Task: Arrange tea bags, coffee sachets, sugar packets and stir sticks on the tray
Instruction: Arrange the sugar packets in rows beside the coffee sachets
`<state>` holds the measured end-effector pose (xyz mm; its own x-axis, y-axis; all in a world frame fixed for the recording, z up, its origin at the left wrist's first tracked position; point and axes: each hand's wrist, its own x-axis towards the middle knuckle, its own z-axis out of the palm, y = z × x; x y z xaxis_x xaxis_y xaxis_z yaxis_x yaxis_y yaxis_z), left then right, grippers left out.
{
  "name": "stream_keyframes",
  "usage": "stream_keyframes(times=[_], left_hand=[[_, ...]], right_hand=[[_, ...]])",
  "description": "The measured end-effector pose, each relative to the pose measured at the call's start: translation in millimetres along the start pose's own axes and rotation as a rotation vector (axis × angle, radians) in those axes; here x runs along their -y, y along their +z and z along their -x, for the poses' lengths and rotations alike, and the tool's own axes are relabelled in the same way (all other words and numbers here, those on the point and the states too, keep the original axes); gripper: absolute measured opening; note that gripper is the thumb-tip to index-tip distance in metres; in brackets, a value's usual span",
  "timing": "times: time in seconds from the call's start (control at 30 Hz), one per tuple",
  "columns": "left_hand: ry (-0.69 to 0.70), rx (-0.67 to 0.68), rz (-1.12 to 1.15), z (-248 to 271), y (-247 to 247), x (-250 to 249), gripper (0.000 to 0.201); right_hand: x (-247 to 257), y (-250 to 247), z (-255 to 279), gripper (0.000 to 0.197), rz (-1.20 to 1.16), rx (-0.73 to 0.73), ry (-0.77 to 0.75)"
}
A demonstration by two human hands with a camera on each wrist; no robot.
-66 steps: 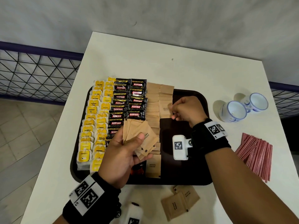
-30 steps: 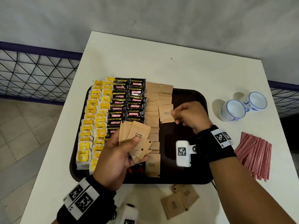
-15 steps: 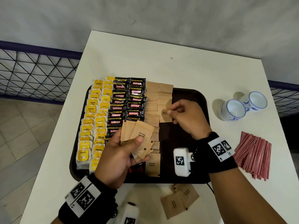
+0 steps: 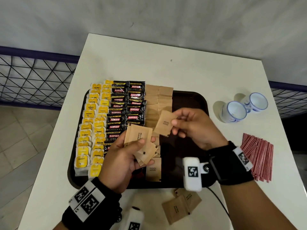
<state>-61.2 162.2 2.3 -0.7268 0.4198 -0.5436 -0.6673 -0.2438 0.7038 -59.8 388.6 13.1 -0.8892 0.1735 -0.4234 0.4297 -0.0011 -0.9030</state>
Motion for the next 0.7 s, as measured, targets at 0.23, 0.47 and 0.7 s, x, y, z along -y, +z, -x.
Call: stream_keyframes(times=[0.23,0.47,0.7], left_hand=[[0.001,-0.008,-0.019,2,-7,2,0.037],[0.012,-0.031,-0.027,2,-9,5,0.044],[0.012,-0.032,-0.041,2,-7,6,0.04]], right_hand=[[-16,-25,-30,0.004,0.311,-0.165,0.109],[-18,-9,-38,0.011,0.273,-0.184,0.127],[-19,-1,-41,0.017,0.244,-0.24,0.166]])
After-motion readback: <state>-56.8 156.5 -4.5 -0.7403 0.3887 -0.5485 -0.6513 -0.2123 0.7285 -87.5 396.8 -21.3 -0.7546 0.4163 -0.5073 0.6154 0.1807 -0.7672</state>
